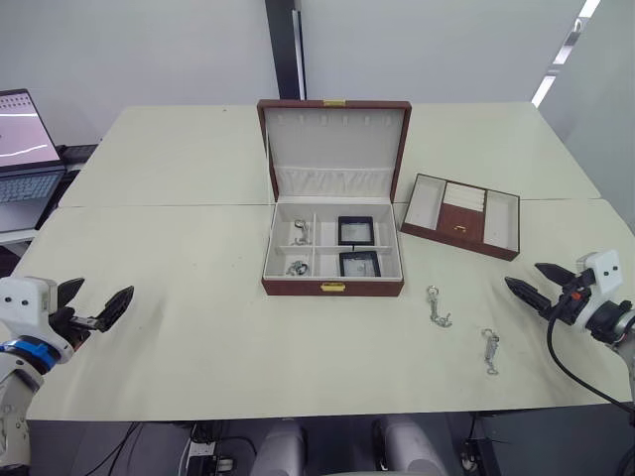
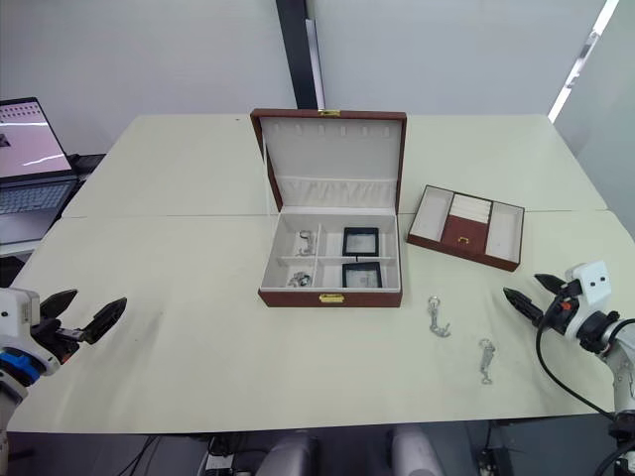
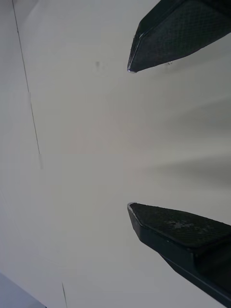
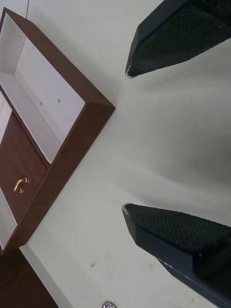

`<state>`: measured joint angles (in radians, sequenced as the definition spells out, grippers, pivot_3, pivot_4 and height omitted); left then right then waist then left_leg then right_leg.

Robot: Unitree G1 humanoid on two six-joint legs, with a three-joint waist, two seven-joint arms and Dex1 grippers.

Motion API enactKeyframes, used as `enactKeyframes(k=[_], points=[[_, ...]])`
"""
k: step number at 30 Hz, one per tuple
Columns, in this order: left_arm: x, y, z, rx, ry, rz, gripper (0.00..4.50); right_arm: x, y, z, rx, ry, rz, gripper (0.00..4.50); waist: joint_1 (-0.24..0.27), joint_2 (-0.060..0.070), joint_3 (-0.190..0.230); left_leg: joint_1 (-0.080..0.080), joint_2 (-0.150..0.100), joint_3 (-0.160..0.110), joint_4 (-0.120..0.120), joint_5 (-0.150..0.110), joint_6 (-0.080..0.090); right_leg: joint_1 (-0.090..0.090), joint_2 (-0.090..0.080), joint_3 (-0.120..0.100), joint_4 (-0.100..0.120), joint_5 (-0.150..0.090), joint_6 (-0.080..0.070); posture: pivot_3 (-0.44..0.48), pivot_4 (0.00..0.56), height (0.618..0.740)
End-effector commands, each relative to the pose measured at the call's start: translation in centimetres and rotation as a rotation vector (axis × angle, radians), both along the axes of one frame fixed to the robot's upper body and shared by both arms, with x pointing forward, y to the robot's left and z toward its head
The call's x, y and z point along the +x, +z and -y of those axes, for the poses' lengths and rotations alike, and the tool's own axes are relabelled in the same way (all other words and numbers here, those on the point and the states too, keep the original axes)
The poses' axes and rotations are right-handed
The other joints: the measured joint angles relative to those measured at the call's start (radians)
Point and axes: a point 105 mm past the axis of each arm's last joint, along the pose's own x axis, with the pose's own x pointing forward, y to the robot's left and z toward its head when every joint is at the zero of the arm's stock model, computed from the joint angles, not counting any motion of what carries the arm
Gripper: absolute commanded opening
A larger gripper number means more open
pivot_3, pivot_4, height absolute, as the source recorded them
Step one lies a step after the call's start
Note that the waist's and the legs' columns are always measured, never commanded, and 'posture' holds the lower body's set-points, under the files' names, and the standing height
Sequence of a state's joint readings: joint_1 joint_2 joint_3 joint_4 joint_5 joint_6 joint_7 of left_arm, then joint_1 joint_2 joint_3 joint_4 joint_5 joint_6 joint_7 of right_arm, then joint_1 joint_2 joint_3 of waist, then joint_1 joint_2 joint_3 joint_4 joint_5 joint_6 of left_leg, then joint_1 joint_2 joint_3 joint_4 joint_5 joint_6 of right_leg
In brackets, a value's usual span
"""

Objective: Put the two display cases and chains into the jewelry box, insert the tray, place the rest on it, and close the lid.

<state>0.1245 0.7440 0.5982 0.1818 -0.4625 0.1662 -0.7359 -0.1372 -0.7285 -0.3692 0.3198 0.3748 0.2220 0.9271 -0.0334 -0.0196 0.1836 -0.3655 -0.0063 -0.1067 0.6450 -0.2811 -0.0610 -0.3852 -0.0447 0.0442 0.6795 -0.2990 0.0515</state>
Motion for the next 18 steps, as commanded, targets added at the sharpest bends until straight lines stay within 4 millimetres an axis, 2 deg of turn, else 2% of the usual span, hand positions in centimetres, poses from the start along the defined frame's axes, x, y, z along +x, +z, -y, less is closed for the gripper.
enactKeyframes(k=[1,6,9,14,16,18], points=[[-0.6,1.4,-1.4,0.036,0.033,0.039,4.5,0.2,1.4,0.2,-0.023,0.014,0.042,4.43,0.0,0.0,0.0,0.0,0.0,0.0,0.0,0.0,0.0,0.0,0.0,0.0,0.0,0.0,0.0,0.0,0.15,0.74],[-0.5,1.6,-1.1,0.031,0.014,0.046,4.5,0.3,1.8,0.0,-0.022,0.031,0.048,4.43,0.0,0.0,0.0,0.0,0.0,0.0,0.0,0.0,0.0,0.0,0.0,0.0,0.0,0.0,0.0,0.0,0.15,0.74],[0.1,2.3,0.6,0.027,-0.062,0.064,4.5,0.4,2.5,-0.5,-0.025,0.066,0.056,4.43,0.0,0.0,0.0,0.0,0.0,0.0,0.0,0.0,0.0,0.0,0.0,0.0,0.0,0.0,0.0,0.0,0.15,0.74],[1.3,3.6,5.4,0.041,-0.267,0.069,4.5,0.8,4.1,-1.7,-0.03,0.151,0.046,4.43,0.0,0.0,0.0,0.0,0.0,0.0,0.0,0.0,0.0,0.0,0.0,0.0,0.0,0.0,0.0,0.0,0.15,0.74],[1.8,4.3,9.2,0.044,-0.415,0.072,4.5,1.2,5.0,-2.5,-0.067,0.208,0.044,4.43,0.0,0.0,0.0,0.0,0.0,0.0,0.0,0.0,0.0,0.0,0.0,0.0,0.0,0.0,0.0,0.0,0.15,0.74],[1.9,4.7,12.1,0.042,-0.528,0.072,4.5,1.5,5.9,-3.3,-0.095,0.258,0.038,4.43,0.0,0.0,0.0,0.0,0.0,0.0,0.0,0.0,0.0,0.0,0.0,0.0,0.0,0.0,0.0,0.0,0.15,0.74]])
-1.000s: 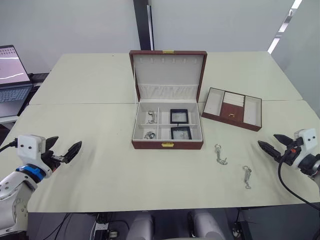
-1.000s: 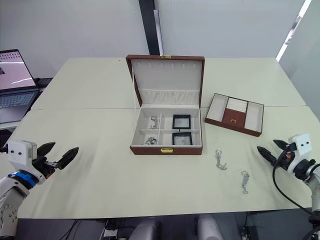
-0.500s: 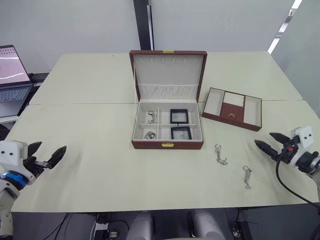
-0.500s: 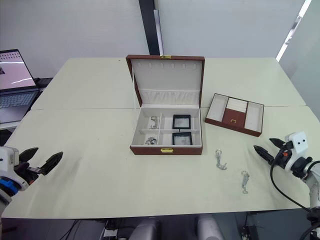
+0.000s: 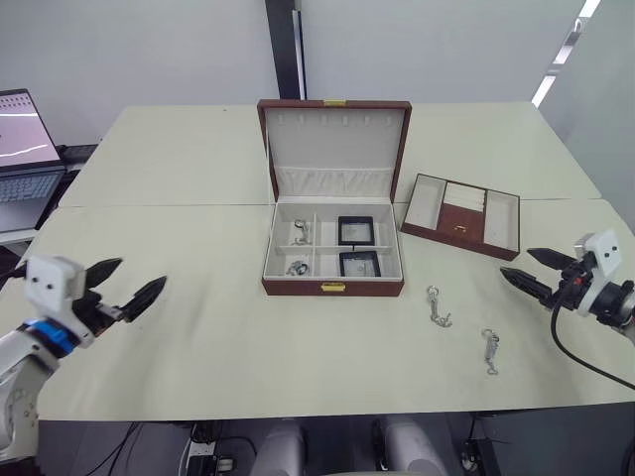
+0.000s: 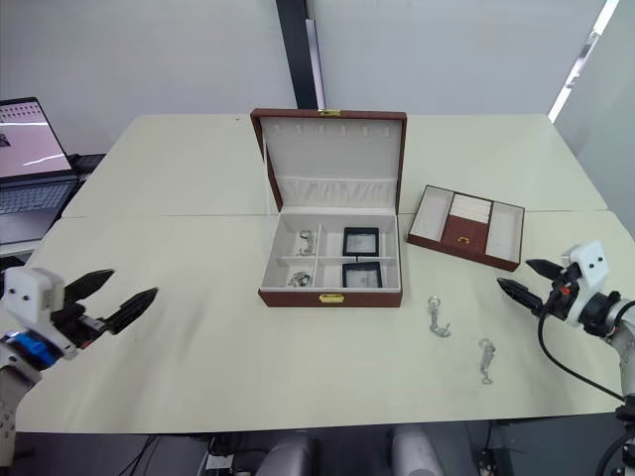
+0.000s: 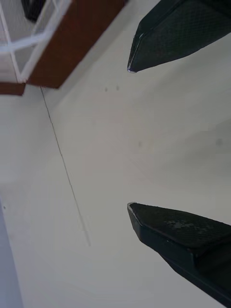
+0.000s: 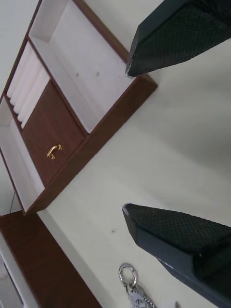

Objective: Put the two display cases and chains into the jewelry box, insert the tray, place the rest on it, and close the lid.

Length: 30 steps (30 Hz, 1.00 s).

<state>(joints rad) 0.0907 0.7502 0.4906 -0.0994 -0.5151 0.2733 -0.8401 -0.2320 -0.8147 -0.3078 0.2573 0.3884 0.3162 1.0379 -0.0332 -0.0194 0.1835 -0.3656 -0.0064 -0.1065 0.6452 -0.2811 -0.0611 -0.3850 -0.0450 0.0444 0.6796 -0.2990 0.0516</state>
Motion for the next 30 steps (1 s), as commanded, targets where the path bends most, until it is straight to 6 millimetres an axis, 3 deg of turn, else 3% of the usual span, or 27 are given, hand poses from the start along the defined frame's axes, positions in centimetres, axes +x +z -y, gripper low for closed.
enactKeyframes(k=[1,5,10,15,20,28,30], points=[[0.1,1.8,5.3,0.016,-0.222,0.03,4.5,0.5,2.8,-1.5,-0.058,0.113,0.034,4.43,0.0,0.0,0.0,0.0,0.0,0.0,0.0,0.0,0.0,0.0,0.0,0.0,0.0,0.0,0.0,0.0,0.15,0.74],[0.1,2.5,10.7,-0.003,-0.428,0.044,4.5,1.0,3.6,-2.6,-0.166,0.217,-0.016,4.43,-0.001,0.0,0.0,0.0,0.0,0.0,0.0,0.0,0.0,0.0,0.0,0.0,0.0,0.0,0.0,0.0,0.15,0.74],[-0.2,2.8,15.3,-0.008,-0.608,0.063,4.5,2.0,4.1,-3.1,-0.264,0.289,-0.05,4.43,-0.001,0.0,0.0,0.0,0.0,0.0,0.0,0.0,0.0,0.0,0.001,0.0,0.0,0.0,0.0,0.0,0.15,0.74],[0.0,2.7,19.0,-0.046,-0.746,0.091,4.5,4.1,3.3,-2.1,-0.361,0.287,-0.086,4.43,-0.001,0.0,0.0,0.0,0.0,0.001,0.001,0.0,0.0,0.0,0.001,0.0,0.0,0.0,0.0,0.0,0.15,0.74],[-0.1,2.1,21.0,-0.067,-0.81,0.101,4.5,5.8,1.7,-1.1,-0.4,0.243,-0.125,4.43,-0.002,0.0,0.0,-0.001,0.0,0.001,0.0,0.0,0.0,-0.001,0.001,0.0,-0.001,0.0,0.0,0.0,0.15,0.74],[0.2,2.1,21.8,-0.076,-0.816,0.135,4.5,6.7,0.4,-1.6,-0.411,0.253,-0.146,4.43,-0.002,0.0,0.0,-0.001,0.0,0.001,0.001,0.0,0.0,-0.001,0.0,0.001,0.0,0.0,0.0,0.0,0.15,0.74],[0.2,2.1,21.9,-0.076,-0.814,0.141,4.5,6.9,0.2,-1.7,-0.414,0.249,-0.143,4.05,-0.002,0.0,0.0,-0.001,0.0,0.001,0.001,0.0,0.0,-0.001,0.0,0.001,0.0,0.0,0.0,0.0,0.15,0.74]])
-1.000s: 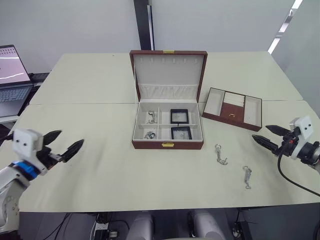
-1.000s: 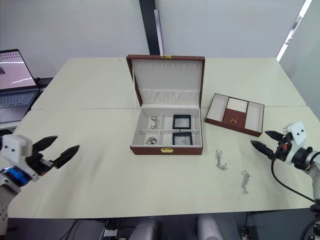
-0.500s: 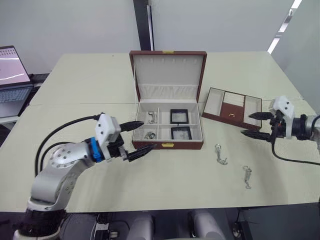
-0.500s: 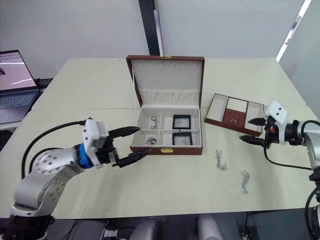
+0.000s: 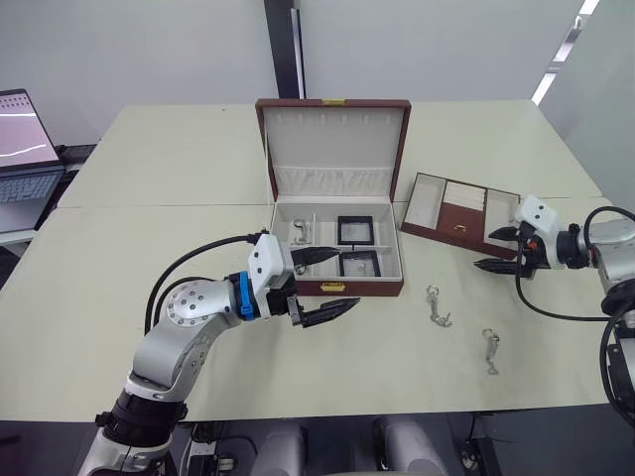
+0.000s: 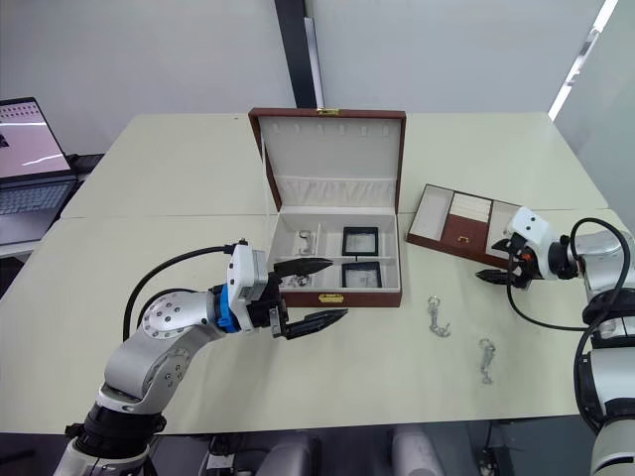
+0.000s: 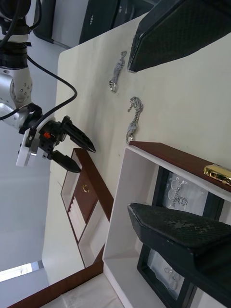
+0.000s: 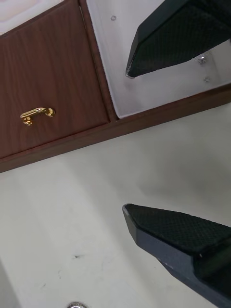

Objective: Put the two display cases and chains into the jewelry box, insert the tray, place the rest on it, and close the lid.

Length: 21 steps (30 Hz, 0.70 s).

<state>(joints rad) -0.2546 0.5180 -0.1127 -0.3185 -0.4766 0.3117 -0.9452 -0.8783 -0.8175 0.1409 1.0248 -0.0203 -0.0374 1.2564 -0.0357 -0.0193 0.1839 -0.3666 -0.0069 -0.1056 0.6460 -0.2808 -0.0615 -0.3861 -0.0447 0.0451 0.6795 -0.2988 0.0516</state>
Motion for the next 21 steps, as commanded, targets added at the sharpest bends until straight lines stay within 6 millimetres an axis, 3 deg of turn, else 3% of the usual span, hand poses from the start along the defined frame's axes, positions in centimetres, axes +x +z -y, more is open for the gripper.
enactKeyframes(k=[1,7,14,16,21], points=[[-0.05,1.08,0.34,-0.015,-0.006,0.06,4.5,0.55,0.84,-0.01,-0.011,0.001,0.047,3.87,0.001,0.0,0.0,0.0,0.0,0.0,0.0,0.0,0.0,0.0,0.0,0.0,0.0,0.0,0.0,0.0,0.15,0.74],[0.01,1.05,0.23,-0.015,0.002,0.061,4.5,0.75,0.85,-0.1,-0.009,-0.001,0.056,1.92,0.0,0.0,0.0,0.0,0.0,0.0,0.0,0.0,0.0,0.0,0.0,0.0,0.0,0.0,0.0,0.0,0.15,0.74],[0.19,1.0,0.05,-0.013,0.006,0.07,4.5,0.66,0.58,0.31,-0.013,-0.015,0.055,0.26,0.001,0.0,0.0,0.0,0.0,0.0,0.0,0.0,0.0,0.0,0.0,0.0,0.0,0.0,0.0,0.0,0.15,0.74],[0.28,1.08,0.1,-0.016,0.005,0.08,4.5,0.65,0.62,0.42,-0.014,-0.018,0.058,0.02,0.001,0.0,0.0,0.0,0.0,0.0,0.0,0.0,0.0,0.0,0.0,0.0,0.0,0.0,0.0,0.0,0.15,0.74],[0.43,1.05,0.26,-0.019,-0.003,0.087,4.5,0.64,1.04,0.64,-0.006,-0.025,0.066,0.02,0.001,0.0,0.0,0.0,0.0,0.0,0.0,0.0,0.0,0.0,0.0,0.0,0.0,0.0,0.0,0.0,0.15,0.74]])
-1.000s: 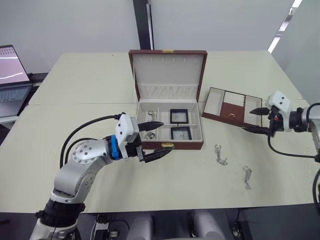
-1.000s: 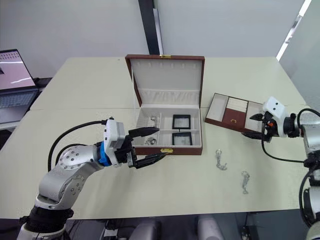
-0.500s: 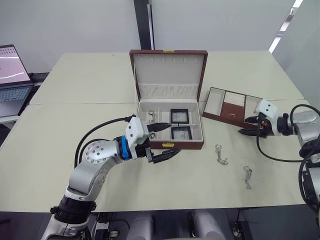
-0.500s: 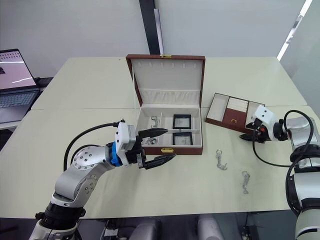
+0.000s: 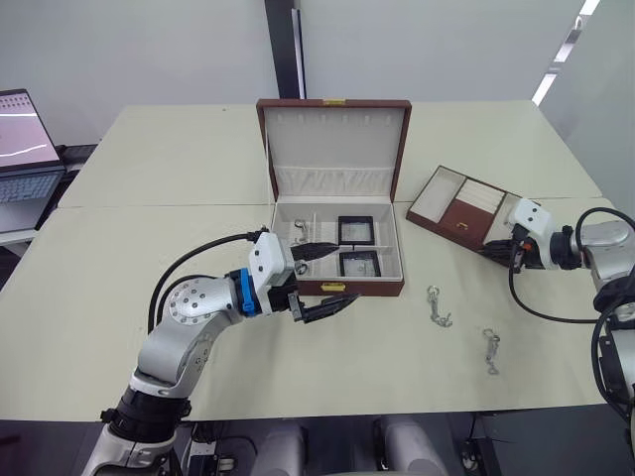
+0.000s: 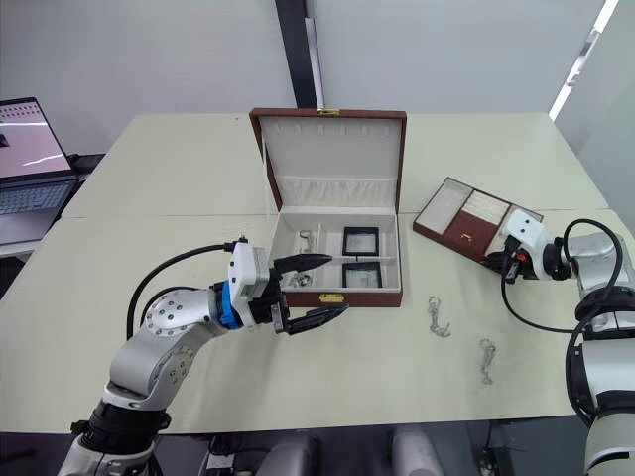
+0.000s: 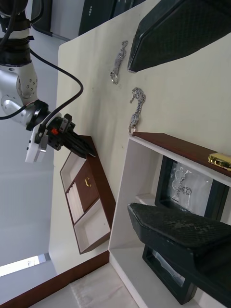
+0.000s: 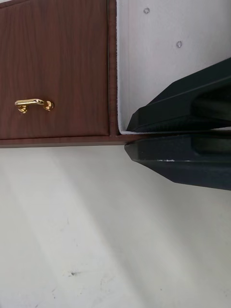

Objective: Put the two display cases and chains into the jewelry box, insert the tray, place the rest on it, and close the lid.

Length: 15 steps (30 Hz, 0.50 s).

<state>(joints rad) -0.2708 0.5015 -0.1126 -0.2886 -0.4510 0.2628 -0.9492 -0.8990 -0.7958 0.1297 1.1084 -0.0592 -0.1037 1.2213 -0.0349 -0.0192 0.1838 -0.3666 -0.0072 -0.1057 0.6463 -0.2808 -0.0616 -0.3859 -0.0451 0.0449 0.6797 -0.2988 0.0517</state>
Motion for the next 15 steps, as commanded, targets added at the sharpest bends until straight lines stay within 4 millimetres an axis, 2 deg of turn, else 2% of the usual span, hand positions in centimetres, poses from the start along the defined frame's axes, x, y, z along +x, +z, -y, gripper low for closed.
enactKeyframes(k=[1,10,15], points=[[0.0,0.8,0.2,-0.013,-0.013,0.045,4.5,0.3,1.8,0.5,0.013,-0.011,0.053,0.02,0.0,0.0,0.0,0.0,0.0,0.0,0.0,0.0,0.0,0.0,0.0,0.0,0.0,0.0,0.0,0.0,0.15,0.74],[0.1,0.8,0.7,-0.021,-0.024,0.07,4.5,-0.2,3.4,1.9,0.036,-0.042,0.085,0.02,0.001,0.0,0.0,0.0,0.0,0.0,0.0,0.0,0.0,0.0,0.0,0.0,0.0,0.0,0.0,0.0,0.15,0.74],[0.1,0.4,0.7,-0.015,-0.027,0.081,4.5,-2.2,4.7,3.5,-0.007,-0.031,0.082,0.02,0.002,0.001,0.0,0.0,0.0,0.0,0.0,0.0,0.0,0.0,0.0,0.0,0.0,0.0,0.0,0.0,0.15,0.74]])
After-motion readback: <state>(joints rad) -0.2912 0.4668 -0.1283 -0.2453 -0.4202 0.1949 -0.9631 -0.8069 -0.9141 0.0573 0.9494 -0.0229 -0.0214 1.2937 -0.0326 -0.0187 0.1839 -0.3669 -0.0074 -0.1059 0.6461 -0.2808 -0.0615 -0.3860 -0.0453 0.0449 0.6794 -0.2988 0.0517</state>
